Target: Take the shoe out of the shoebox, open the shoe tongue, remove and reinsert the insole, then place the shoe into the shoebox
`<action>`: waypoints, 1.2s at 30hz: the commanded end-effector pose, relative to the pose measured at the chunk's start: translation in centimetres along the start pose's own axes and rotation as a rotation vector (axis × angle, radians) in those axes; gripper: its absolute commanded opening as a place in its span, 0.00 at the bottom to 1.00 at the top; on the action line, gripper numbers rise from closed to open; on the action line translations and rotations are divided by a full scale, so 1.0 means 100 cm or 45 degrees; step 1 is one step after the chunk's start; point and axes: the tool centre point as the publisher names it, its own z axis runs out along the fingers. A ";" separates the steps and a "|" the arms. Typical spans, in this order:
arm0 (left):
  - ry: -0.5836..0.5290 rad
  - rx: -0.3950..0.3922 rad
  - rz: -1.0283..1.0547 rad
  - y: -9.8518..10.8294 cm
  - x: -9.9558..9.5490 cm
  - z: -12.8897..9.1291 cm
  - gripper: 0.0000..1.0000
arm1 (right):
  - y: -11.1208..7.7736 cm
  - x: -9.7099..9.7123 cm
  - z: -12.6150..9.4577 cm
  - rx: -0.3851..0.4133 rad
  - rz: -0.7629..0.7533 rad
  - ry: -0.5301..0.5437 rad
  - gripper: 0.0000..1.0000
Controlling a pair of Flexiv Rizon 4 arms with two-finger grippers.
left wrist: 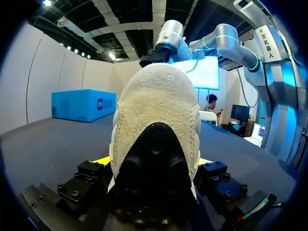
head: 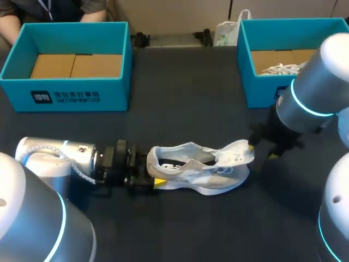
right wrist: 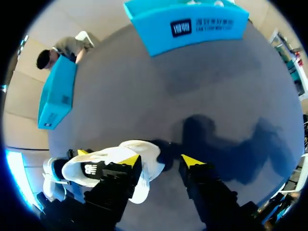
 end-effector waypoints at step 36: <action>-0.003 0.001 0.000 0.000 0.001 0.000 0.00 | -0.056 0.143 -0.078 -0.080 -0.784 -0.390 0.00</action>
